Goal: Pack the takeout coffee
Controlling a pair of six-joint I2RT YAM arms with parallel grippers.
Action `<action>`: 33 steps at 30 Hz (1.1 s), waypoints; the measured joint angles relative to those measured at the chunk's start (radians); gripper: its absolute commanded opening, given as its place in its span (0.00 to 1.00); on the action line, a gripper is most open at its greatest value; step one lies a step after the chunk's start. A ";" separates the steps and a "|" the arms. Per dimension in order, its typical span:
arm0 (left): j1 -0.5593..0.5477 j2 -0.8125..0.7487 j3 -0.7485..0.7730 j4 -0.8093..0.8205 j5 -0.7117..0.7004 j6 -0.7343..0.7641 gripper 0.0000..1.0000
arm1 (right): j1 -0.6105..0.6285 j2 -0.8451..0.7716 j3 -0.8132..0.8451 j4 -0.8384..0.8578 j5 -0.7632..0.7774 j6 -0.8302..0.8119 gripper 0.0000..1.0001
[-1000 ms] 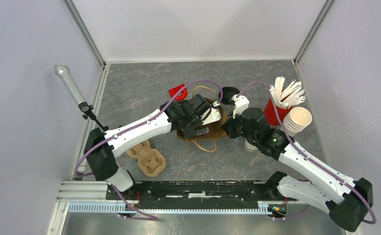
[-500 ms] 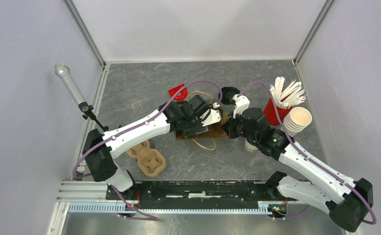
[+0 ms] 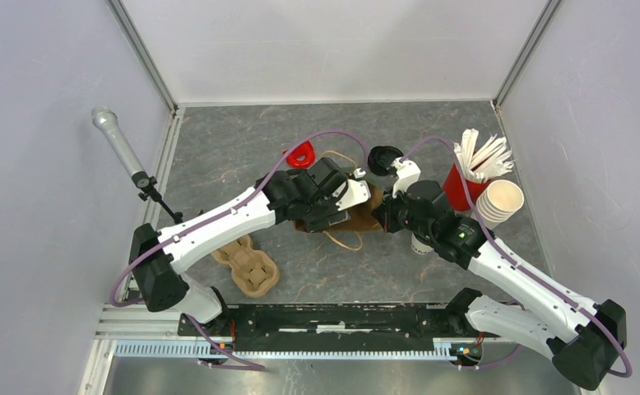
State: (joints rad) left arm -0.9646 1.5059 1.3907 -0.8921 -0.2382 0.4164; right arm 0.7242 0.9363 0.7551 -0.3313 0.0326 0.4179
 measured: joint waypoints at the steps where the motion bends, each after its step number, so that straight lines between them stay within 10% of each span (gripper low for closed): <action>1: 0.000 -0.003 0.000 0.000 0.006 -0.007 0.72 | 0.000 0.002 0.004 -0.005 -0.001 0.002 0.05; 33: 0.000 -0.172 0.063 -0.056 0.144 -0.186 0.71 | -0.012 0.123 0.306 -0.326 -0.035 0.122 0.07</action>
State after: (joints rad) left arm -0.9646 1.3342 1.4536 -0.9482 -0.0944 0.2302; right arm 0.7124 1.0595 1.0611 -0.6571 -0.0029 0.5400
